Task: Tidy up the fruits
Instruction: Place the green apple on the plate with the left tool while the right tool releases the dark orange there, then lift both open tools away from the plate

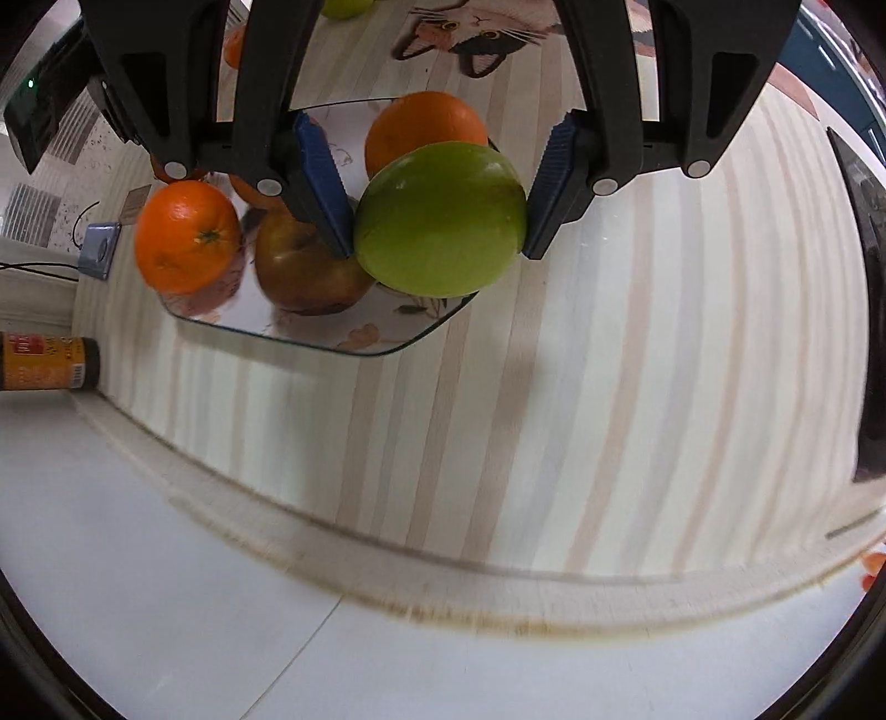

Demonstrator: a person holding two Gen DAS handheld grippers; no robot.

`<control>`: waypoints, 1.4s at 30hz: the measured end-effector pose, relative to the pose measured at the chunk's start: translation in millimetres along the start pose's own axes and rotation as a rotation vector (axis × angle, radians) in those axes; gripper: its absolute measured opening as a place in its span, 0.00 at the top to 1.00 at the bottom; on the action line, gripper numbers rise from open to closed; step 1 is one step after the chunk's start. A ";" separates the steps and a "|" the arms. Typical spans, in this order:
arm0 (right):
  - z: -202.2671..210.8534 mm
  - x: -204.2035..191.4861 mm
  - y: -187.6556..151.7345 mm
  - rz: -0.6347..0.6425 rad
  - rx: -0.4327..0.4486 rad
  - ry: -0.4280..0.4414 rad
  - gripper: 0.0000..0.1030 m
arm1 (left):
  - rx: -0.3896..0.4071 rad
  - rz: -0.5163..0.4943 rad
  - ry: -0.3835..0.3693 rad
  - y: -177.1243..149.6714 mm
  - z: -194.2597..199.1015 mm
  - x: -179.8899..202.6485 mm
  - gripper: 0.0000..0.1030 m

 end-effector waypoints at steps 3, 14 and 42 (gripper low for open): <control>-1.9 1.0 -4.5 -0.012 -0.008 0.002 0.43 | -0.022 0.016 -0.011 -0.6 -6.9 -3.2 0.42; -2.2 5.0 -4.0 -0.073 -0.008 0.051 0.32 | -0.028 0.006 -0.083 -1.6 3.9 -3.2 0.38; 130.4 -80.0 -82.2 0.149 0.188 -0.194 0.03 | 0.490 -0.017 0.150 -173.4 135.2 -12.1 0.08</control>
Point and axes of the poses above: each gripper's, at about its wrist camera, not at the fingertips, and z roughly against the way its jaws point, x to its right, y to its top, the point moved 4 cm from there along -z, roughly the way its jaws point, and after that the axes turned 13 degrees about y, right-handed, at the moved point
